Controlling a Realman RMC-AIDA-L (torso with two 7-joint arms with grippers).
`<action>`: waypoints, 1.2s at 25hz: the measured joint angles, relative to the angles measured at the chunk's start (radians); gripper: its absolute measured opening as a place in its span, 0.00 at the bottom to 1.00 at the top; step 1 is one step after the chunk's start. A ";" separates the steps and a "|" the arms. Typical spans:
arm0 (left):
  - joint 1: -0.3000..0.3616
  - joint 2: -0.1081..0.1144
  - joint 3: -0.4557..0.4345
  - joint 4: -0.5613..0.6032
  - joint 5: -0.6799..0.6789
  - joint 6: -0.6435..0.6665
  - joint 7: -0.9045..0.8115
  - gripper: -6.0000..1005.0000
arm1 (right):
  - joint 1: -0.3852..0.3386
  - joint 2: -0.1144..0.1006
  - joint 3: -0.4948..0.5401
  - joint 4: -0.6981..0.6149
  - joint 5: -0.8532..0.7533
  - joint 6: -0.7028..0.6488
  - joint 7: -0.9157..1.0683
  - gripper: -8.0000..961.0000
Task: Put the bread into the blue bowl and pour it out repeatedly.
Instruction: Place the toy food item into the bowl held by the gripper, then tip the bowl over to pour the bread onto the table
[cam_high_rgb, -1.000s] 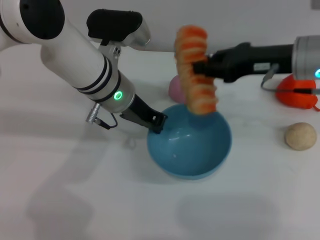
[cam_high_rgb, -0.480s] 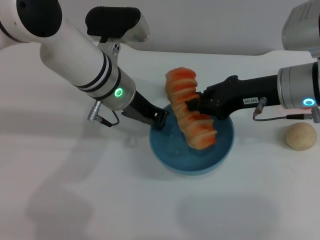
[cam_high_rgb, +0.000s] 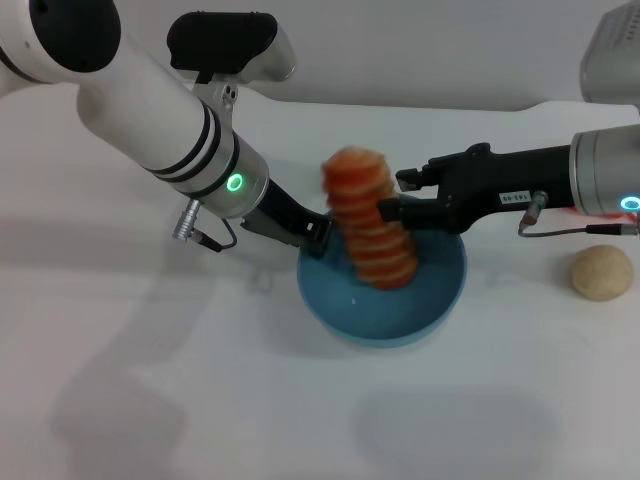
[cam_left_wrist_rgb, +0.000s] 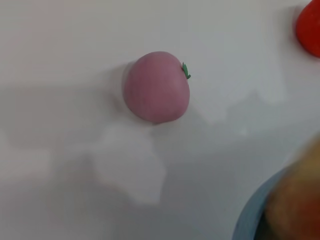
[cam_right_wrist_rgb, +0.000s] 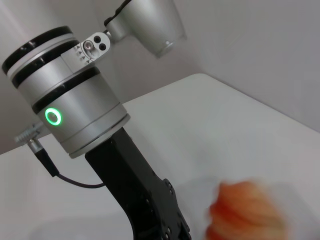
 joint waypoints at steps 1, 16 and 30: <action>0.000 0.000 0.000 0.000 0.000 0.000 0.000 0.00 | 0.000 0.000 0.002 0.000 0.000 0.000 0.000 0.49; 0.008 0.001 0.000 0.001 0.004 0.054 0.009 0.01 | -0.094 -0.002 0.234 -0.026 0.131 0.020 0.008 0.52; 0.022 -0.002 0.126 0.021 0.000 0.427 0.087 0.01 | -0.166 -0.089 0.487 0.111 0.028 -0.053 0.244 0.52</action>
